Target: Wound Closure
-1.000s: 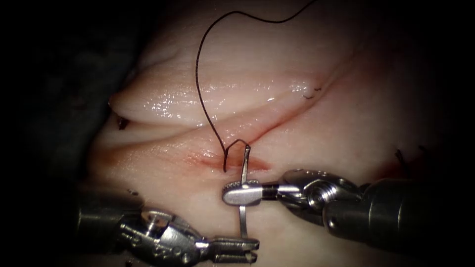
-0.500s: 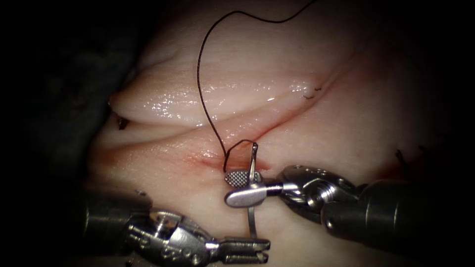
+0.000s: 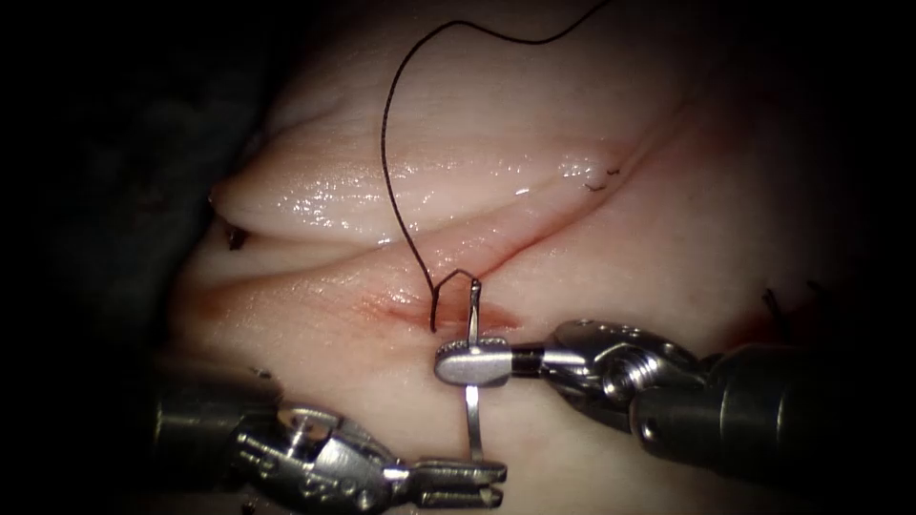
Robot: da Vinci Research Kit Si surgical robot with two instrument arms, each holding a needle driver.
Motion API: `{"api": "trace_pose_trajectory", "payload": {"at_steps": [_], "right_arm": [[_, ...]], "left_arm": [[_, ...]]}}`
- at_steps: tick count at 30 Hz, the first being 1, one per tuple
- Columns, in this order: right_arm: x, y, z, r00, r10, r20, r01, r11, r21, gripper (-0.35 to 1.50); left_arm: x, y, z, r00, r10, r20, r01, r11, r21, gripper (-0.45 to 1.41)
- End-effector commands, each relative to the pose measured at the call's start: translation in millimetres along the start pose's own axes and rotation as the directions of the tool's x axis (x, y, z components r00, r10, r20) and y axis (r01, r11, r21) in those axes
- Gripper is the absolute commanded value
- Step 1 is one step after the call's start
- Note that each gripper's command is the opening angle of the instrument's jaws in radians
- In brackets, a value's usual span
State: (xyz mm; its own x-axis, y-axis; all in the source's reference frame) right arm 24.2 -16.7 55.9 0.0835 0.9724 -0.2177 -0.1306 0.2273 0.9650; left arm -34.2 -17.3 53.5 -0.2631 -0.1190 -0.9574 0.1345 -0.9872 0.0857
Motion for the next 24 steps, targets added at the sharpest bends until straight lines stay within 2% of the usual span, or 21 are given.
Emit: {"api": "trace_pose_trajectory", "payload": {"at_steps": [1, 2, 5, 6, 9, 12, 13, 15, 17, 19, 20, 22, 24], "right_arm": [[-0.3, 0.4, 0.7, 1.0, 0.001, 0.001, -0.001, 1.0, -0.001, -0.35], [-0.2, 0.5, 0.6, 1.0, -0.004, -0.002, 0.004, 1.0, -0.007, -0.35], [0.3, 0.6, 0.2, 1.0, -0.021, -0.018, 0.021, 1.0, -0.017, -0.35], [0.5, 0.7, 0.0, 0.999, -0.03, -0.029, 0.029, 0.999, -0.02, -0.35], [1.1, 1.0, -0.7, 0.996, -0.06, -0.069, 0.057, 0.998, -0.035, -0.35], [1.6, 1.4, -1.6, 0.991, -0.086, -0.106, 0.08, 0.995, -0.057, -0.35], [1.7, 1.5, -1.9, 0.989, -0.095, -0.116, 0.089, 0.994, -0.063, -0.35], [1.9, 1.6, -2.4, 0.983, -0.133, -0.128, 0.124, 0.989, -0.077, -0.35], [2.0, 1.7, -2.7, 0.976, -0.167, -0.14, 0.155, 0.984, -0.087, -0.35], [2.0, 1.7, -2.8, 0.968, -0.207, -0.143, 0.195, 0.976, -0.093, -0.35], [1.9, 1.6, -2.8, 0.961, -0.235, -0.146, 0.222, 0.97, -0.1, -0.35], [1.9, 1.5, -2.7, 0.957, -0.252, -0.147, 0.239, 0.966, -0.097, -0.35], [2.0, 1.5, -2.6, 0.953, -0.262, -0.152, 0.25, 0.964, -0.096, -0.35]], "left_arm": [[-0.2, 0.3, 0.6, 1.0, -0.029, 0.005, 0.029, 1.0, 0.004, 0.24], [-0.2, 0.2, 0.5, 0.999, -0.047, 0.007, 0.047, 0.999, 0.003, 0.52], [-0.1, 0.2, 0.2, 0.988, -0.155, 0.011, 0.155, 0.988, 0.025, 0.98], [-0.1, 0.2, 0.0, 0.979, -0.203, 0.01, 0.202, 0.979, 0.038, 1.06], [0.0, 0.2, -1.0, 0.951, -0.31, 0.015, 0.307, 0.946, 0.101, 1.15], [-0.1, 0.2, -2.1, 0.933, -0.359, 0.013, 0.355, 0.928, 0.109, 1.15], [-0.1, 0.1, -2.5, 0.926, -0.376, 0.011, 0.373, 0.922, 0.108, 1.06], [-0.5, -0.3, -3.4, 0.914, -0.406, 0.004, 0.403, 0.909, 0.104, 0.56], [-1.1, -0.8, -4.2, 0.904, -0.427, 0.0, 0.425, 0.9, 0.099, 0.14], [-1.9, -1.2, -4.6, 0.895, -0.447, -0.003, 0.445, 0.89, 0.096, -0.18], [-3.1, -1.7, -4.8, 0.888, -0.459, -0.008, 0.458, 0.884, 0.096, -0.45], [-4.2, -2.2, -4.8, 0.886, -0.463, 0.026, 0.459, 0.883, 0.099, -0.45], [-5.5, -2.7, -4.6, 0.876, -0.472, 0.095, 0.462, 0.88, 0.113, -0.45]]}}
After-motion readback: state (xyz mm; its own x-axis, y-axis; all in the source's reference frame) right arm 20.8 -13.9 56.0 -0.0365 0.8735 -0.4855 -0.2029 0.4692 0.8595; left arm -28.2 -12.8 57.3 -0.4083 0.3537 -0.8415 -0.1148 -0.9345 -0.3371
